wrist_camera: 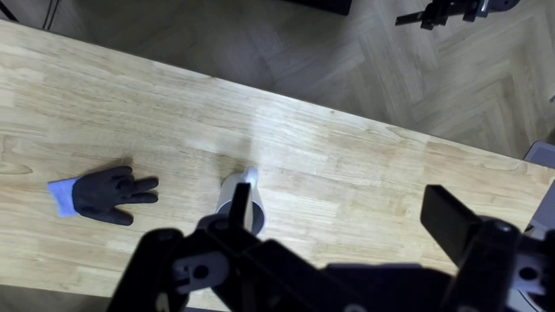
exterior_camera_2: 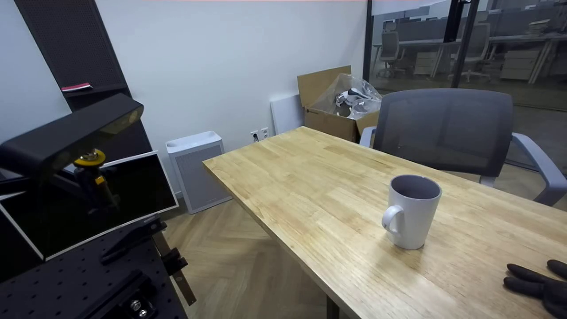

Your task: Move the cup to the left

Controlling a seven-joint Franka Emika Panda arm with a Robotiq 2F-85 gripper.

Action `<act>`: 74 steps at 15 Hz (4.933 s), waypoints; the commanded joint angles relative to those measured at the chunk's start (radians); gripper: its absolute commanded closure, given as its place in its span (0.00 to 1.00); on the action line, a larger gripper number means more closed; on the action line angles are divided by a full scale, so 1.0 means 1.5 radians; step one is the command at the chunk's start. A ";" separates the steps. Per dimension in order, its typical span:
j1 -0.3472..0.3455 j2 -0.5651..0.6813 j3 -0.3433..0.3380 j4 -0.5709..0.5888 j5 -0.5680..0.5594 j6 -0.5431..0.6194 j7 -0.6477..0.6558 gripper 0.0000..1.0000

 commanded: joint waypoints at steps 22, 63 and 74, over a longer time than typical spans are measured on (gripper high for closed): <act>-0.005 0.475 0.093 0.298 -0.012 0.123 0.077 0.00; -0.011 0.690 0.104 0.253 -0.044 0.375 0.115 0.00; -0.007 0.710 0.099 0.208 -0.074 0.492 0.112 0.00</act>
